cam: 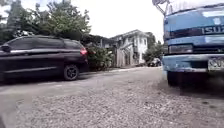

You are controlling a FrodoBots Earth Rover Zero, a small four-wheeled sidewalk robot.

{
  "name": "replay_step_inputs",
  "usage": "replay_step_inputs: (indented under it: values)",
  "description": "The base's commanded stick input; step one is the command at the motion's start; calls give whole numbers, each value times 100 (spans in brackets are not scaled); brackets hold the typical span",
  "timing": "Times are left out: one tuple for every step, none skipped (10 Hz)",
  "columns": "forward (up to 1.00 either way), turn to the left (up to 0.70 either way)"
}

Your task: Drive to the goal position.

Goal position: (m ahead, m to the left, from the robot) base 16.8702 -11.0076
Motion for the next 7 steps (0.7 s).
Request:
replay_step_inputs:
  values:
    - [100,0]
    - [100,0]
    - [100,0]
    - [100,0]
    - [100,-14]
    - [100,-27]
    - [100,-15]
